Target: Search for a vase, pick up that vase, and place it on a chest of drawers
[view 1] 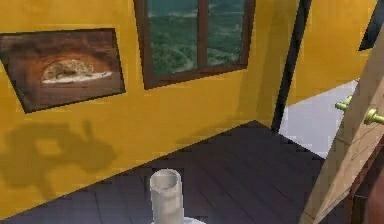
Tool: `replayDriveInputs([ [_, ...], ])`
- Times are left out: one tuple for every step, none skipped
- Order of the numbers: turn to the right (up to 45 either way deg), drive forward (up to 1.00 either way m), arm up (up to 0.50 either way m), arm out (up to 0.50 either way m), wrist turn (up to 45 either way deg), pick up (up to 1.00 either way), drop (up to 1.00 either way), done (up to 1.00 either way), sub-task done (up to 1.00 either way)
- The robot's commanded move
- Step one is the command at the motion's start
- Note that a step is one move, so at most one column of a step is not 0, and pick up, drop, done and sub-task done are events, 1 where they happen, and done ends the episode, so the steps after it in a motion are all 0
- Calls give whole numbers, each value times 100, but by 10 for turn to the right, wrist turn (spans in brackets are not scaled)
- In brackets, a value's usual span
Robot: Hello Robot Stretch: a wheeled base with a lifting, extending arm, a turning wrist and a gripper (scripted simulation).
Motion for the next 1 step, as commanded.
replayDriveInputs([
  [0, 75, 0, 0, 0, 0, 0, 0, 0],
])
